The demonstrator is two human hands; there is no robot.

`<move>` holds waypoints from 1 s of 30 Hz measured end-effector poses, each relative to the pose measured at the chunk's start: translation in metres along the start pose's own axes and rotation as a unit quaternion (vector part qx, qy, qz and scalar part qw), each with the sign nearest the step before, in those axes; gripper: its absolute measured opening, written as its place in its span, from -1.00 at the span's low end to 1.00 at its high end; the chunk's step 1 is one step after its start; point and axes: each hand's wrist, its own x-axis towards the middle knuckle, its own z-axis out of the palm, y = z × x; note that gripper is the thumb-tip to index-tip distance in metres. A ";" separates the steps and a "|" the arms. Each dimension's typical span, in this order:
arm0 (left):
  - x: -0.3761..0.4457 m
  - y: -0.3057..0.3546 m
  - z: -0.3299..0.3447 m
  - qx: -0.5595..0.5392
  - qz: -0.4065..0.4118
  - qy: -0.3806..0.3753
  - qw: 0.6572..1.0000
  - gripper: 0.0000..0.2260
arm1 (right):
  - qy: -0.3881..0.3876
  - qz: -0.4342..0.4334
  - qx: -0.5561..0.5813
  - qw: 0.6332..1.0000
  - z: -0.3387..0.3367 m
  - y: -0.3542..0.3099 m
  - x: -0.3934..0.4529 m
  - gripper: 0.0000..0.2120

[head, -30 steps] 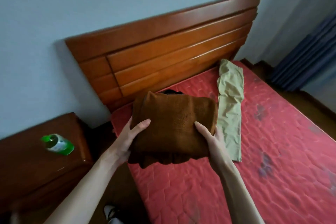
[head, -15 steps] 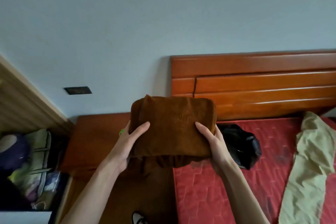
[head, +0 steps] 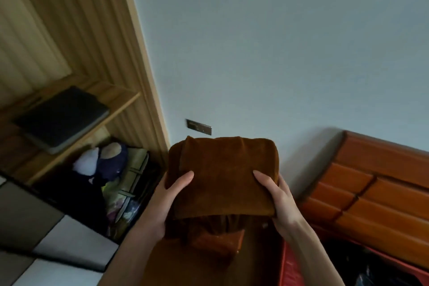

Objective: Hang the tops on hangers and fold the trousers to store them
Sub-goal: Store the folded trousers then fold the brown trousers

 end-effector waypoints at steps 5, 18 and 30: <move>0.000 0.029 -0.042 -0.045 0.050 0.063 0.996 -0.28 | -0.065 0.031 -0.034 0.997 0.062 -0.010 0.056 -0.09; 0.016 0.093 -0.122 -0.138 0.111 0.267 0.947 0.00 | -0.258 0.095 -0.090 0.957 0.217 -0.039 0.188 -0.27; 0.042 0.155 -0.224 -0.179 0.178 0.345 0.904 -0.28 | -0.315 0.090 -0.159 0.931 0.372 -0.036 0.257 0.06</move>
